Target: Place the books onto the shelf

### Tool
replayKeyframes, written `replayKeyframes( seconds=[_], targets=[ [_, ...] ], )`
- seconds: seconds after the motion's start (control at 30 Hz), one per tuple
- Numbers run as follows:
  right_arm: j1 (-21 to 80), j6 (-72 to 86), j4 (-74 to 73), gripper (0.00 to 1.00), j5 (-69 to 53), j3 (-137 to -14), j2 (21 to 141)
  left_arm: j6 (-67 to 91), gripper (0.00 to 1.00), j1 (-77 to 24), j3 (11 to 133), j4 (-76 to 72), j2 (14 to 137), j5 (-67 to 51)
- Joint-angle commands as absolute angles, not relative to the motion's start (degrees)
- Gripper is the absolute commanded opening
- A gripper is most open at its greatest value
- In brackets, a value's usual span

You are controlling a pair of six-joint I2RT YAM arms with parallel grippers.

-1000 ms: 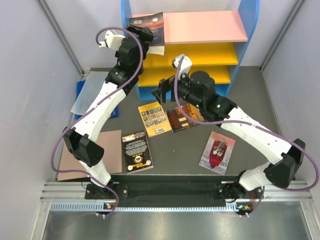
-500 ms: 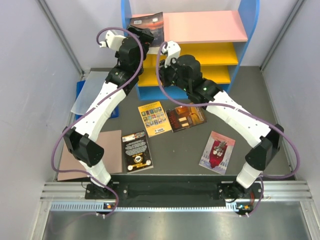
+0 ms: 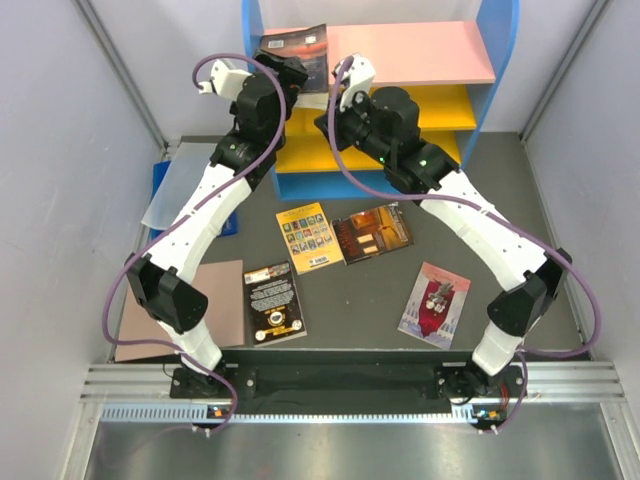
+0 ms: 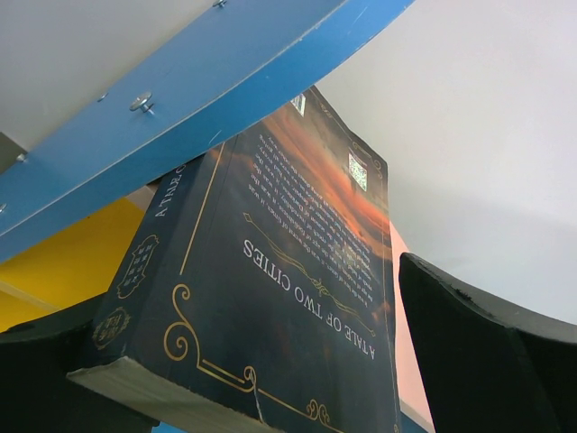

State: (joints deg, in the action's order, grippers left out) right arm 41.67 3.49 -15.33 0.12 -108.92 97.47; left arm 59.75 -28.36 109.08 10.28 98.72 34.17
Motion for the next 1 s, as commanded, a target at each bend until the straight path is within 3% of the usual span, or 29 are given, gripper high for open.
replayKeyframes(
  seconds=[0.0,0.97],
  targets=[
    [40.5,4.0,-12.6,0.0,-3.5,-114.0,100.6,58.1,0.99,-28.0,109.3,5.7,96.0,32.8],
    [38.3,7.5,-8.3,0.0,-5.9,-127.2,111.4,55.4,0.99,-28.2,99.2,4.0,89.3,29.1]
  ],
)
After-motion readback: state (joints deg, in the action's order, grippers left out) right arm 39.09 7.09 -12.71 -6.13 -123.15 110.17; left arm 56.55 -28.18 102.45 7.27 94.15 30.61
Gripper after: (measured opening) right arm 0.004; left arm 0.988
